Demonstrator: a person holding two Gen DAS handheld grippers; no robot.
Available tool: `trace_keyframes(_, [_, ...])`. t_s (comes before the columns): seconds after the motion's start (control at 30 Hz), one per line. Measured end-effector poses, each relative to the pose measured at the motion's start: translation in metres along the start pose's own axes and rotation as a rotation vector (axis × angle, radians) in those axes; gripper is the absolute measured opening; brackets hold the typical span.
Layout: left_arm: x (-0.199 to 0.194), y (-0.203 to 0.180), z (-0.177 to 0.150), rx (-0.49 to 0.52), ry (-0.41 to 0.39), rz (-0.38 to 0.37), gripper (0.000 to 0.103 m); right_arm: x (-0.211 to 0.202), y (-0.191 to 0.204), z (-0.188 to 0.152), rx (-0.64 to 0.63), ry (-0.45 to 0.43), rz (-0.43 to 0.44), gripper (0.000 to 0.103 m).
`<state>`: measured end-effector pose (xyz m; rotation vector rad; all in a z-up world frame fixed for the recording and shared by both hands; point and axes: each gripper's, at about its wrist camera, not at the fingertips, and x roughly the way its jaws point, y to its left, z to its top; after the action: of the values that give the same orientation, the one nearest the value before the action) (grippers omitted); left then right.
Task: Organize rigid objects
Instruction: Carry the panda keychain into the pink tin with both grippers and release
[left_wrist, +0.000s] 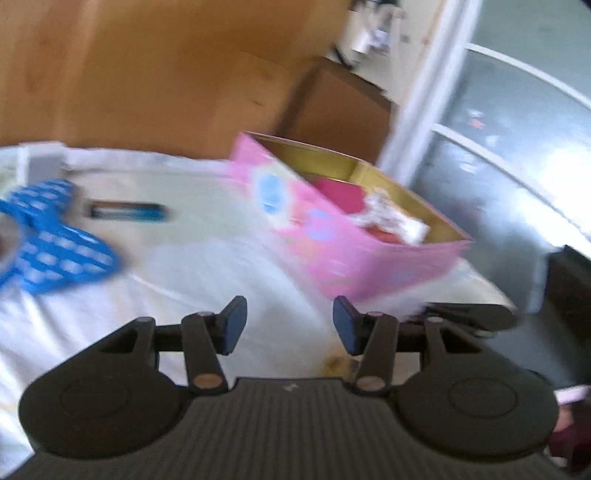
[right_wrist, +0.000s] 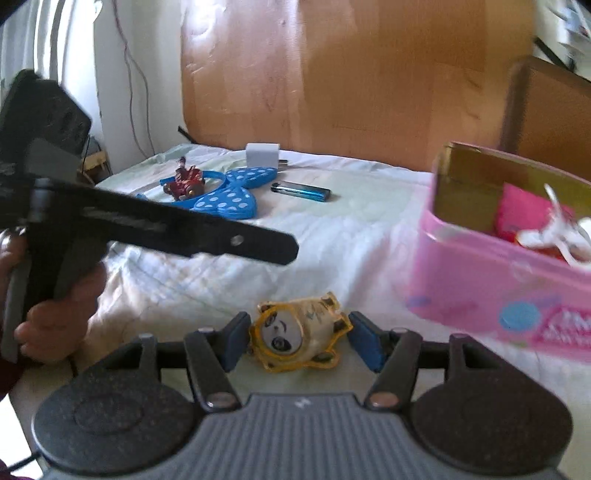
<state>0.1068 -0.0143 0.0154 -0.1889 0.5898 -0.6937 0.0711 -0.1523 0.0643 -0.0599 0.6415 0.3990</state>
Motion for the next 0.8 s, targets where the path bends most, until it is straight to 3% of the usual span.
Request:
trace_keyframes(0.13, [0.002, -0.020, -0.009, 0.003, 0.045, -0.021, 0.054, -0.002, -0.006, -0.004, 0.022, -0.005, 0.023, 0.068])
trace_keyframes(0.2, [0.003, -0.027, -0.014, -0.001, 0.070, -0.021, 0.054, -0.002, -0.003, -0.005, 0.012, -0.005, 0.044, 0.077])
trace_keyframes(0.27, [0.005, -0.034, -0.017, 0.011, 0.092, -0.016, 0.056, -0.004, 0.001, -0.008, -0.018, -0.008, 0.052, 0.078])
trace_keyframes(0.33, [0.014, -0.039, -0.021, 0.036, 0.141, 0.020, 0.054, -0.004, 0.005, -0.010, -0.041, -0.009, 0.044, 0.069])
trace_keyframes(0.37, [0.017, -0.036, -0.022, 0.015, 0.142, 0.026, 0.051, -0.005, 0.006, -0.010, -0.054, -0.012, 0.032, 0.052])
trace_keyframes(0.43, [0.018, -0.035, -0.019, 0.001, 0.141, 0.042, 0.044, -0.009, 0.005, -0.010, -0.045, -0.031, 0.034, 0.052])
trace_keyframes(0.53, [0.009, -0.043, -0.003, -0.012, 0.106, 0.007, 0.042, -0.021, -0.001, -0.011, -0.021, -0.093, 0.028, 0.052])
trace_keyframes(0.7, [0.010, -0.077, 0.038, 0.111, 0.013, -0.007, 0.042, -0.051, -0.014, 0.011, -0.056, -0.262, -0.056, 0.052])
trace_keyframes(0.8, [0.028, -0.091, 0.059, 0.160, -0.011, -0.002, 0.042, -0.055, -0.032, 0.026, -0.045, -0.307, -0.101, 0.052])
